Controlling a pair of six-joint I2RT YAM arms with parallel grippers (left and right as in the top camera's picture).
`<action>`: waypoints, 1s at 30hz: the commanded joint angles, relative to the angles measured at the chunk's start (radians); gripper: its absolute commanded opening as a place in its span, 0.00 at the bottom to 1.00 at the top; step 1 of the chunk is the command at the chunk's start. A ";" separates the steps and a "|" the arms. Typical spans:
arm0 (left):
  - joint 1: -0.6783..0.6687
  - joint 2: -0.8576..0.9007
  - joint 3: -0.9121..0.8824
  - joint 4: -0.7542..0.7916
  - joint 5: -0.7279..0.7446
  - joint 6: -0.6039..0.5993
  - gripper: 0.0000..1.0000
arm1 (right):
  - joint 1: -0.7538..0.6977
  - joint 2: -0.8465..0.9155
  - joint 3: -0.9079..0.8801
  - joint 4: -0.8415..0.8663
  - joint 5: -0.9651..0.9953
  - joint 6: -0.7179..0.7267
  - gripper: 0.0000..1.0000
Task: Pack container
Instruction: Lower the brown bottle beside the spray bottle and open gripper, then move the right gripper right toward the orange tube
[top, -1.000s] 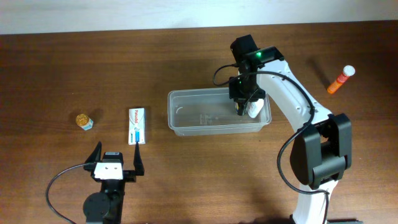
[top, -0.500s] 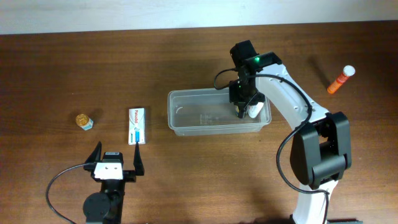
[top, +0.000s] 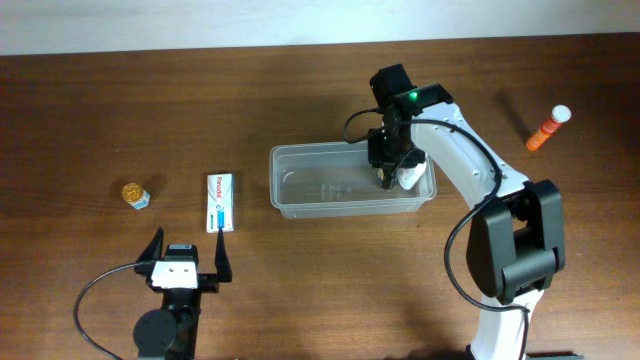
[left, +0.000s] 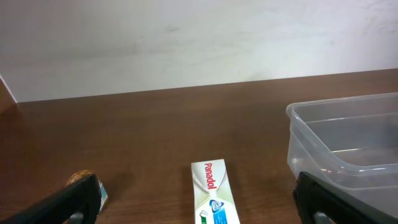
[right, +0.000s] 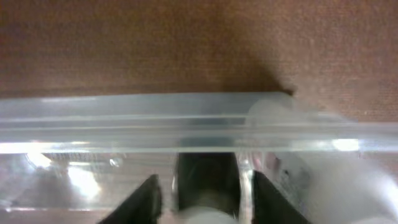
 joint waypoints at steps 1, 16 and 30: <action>0.004 -0.006 -0.002 -0.005 0.011 0.016 0.99 | 0.005 0.002 -0.005 0.003 0.014 0.011 0.45; 0.004 -0.006 -0.002 -0.005 0.011 0.016 0.99 | 0.006 -0.012 0.048 -0.013 0.010 0.003 0.46; 0.004 -0.006 -0.002 -0.005 0.011 0.016 1.00 | 0.005 -0.050 0.384 -0.263 -0.038 -0.083 0.53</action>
